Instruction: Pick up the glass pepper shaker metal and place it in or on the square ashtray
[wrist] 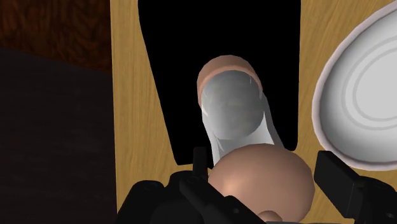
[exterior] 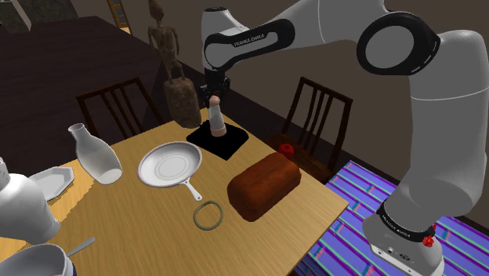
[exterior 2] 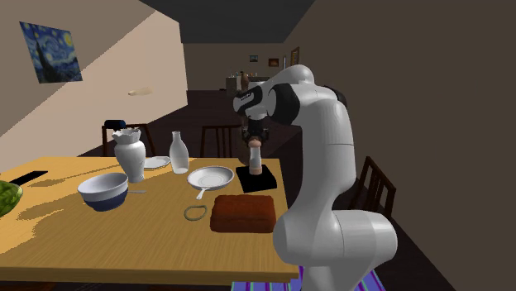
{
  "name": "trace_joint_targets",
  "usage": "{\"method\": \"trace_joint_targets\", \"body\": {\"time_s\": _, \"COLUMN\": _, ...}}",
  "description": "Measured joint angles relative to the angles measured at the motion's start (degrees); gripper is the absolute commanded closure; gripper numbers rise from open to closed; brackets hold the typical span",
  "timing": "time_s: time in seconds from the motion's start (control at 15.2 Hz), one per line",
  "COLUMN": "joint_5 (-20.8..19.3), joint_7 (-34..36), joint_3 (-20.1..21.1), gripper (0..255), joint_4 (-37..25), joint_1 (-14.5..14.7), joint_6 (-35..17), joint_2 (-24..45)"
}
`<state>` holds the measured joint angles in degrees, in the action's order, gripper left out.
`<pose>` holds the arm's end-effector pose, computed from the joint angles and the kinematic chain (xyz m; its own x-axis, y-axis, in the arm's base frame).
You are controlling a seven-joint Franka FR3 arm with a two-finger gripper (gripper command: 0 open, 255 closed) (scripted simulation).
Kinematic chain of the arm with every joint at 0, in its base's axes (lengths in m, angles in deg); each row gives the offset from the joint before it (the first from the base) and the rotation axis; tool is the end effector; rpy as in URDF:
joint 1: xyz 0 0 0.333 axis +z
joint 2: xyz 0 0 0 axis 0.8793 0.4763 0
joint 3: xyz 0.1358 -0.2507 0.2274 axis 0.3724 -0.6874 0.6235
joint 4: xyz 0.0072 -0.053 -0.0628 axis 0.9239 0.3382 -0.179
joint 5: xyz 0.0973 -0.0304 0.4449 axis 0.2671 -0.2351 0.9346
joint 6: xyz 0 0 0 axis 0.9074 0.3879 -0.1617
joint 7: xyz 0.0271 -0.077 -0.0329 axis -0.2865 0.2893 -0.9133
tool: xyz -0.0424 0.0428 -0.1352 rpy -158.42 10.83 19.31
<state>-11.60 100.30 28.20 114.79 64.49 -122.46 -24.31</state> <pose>0.7752 0.2019 0.4266 0.9804 0.0793 0.1805 0.0849 -0.9961 -0.0238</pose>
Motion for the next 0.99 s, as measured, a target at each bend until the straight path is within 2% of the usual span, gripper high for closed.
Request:
{"method": "trace_joint_targets", "body": {"time_s": 0.07, "joint_5": 0.0, "joint_7": 0.0, "joint_3": 0.0, "gripper": 255, "joint_4": 0.0, "joint_1": 0.0, "joint_6": 0.0, "joint_2": 0.0}}
{"method": "trace_joint_targets", "body": {"time_s": 0.13, "joint_5": 0.0, "joint_7": 0.0, "joint_3": 0.0, "gripper": 0, "joint_4": 0.0, "joint_1": 0.0, "joint_6": 0.0, "joint_2": 0.0}}
{"method": "trace_joint_targets", "body": {"time_s": 0.53, "joint_5": 0.0, "joint_7": 0.0, "joint_3": 0.0, "gripper": 0, "joint_4": 0.0, "joint_1": 0.0, "joint_6": 0.0, "joint_2": 0.0}}
{"method": "trace_joint_targets", "body": {"time_s": 0.99, "joint_5": 0.8, "joint_7": -0.5, "joint_3": 0.4, "gripper": 0, "joint_4": -3.1, "joint_1": -0.2, "joint_6": 5.5, "joint_2": -2.6}}
